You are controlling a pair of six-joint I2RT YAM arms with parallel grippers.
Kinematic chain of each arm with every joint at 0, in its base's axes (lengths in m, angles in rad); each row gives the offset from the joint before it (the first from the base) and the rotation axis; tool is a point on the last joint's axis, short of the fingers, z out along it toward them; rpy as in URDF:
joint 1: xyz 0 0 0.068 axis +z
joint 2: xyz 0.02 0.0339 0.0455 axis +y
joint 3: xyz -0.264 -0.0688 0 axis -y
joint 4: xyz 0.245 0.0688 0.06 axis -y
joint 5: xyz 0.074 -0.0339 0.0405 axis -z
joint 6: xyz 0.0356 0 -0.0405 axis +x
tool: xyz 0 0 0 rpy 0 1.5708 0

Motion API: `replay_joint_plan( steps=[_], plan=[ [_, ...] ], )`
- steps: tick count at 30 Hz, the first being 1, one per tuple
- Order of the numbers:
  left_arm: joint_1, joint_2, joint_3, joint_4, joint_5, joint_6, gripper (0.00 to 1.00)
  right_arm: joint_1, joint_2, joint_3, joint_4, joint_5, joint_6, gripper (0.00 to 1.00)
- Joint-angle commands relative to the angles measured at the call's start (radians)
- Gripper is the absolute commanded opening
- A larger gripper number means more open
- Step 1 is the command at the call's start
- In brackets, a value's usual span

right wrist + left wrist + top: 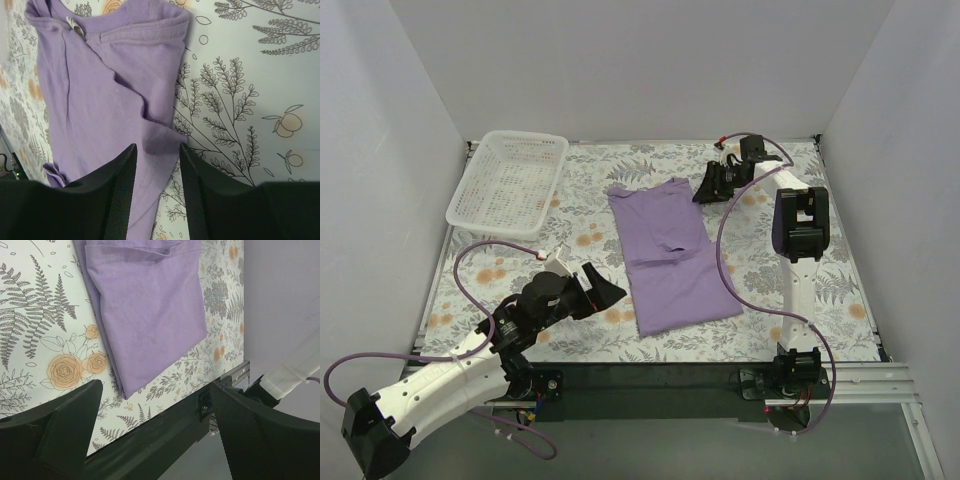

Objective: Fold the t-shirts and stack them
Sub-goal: Fold the tshirt

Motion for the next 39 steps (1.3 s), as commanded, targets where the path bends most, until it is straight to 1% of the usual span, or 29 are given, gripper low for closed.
replay_joint_plan(
  steps=[1,6,14,20,27,35,38,39],
  plan=[
    [0.004,-0.007,0.026,-0.017,-0.025,0.005,0.88,-0.016,-0.013,-0.02,-0.005,0.164,-0.031,0.48],
    [0.004,-0.016,0.017,-0.015,-0.026,-0.001,0.88,-0.019,-0.036,-0.042,0.0,0.215,-0.043,0.52],
    [0.004,-0.016,0.011,-0.014,-0.02,-0.011,0.87,0.012,0.005,-0.017,-0.008,0.254,-0.078,0.53],
    [0.004,-0.016,0.006,-0.012,-0.017,-0.014,0.87,0.029,0.03,-0.02,-0.02,0.225,-0.091,0.48],
    [0.004,-0.024,-0.004,-0.008,-0.013,-0.021,0.87,0.03,0.01,-0.066,-0.022,0.182,-0.1,0.41],
    [0.004,-0.033,-0.013,-0.006,-0.011,-0.024,0.87,0.033,0.001,-0.088,-0.026,0.162,-0.1,0.4],
    [0.004,-0.041,-0.018,-0.006,-0.011,-0.031,0.87,0.035,-0.007,-0.105,-0.028,0.162,-0.1,0.39],
    [0.004,-0.042,-0.018,-0.005,-0.01,-0.029,0.87,0.033,-0.008,-0.108,-0.029,0.162,-0.1,0.37]
  ],
)
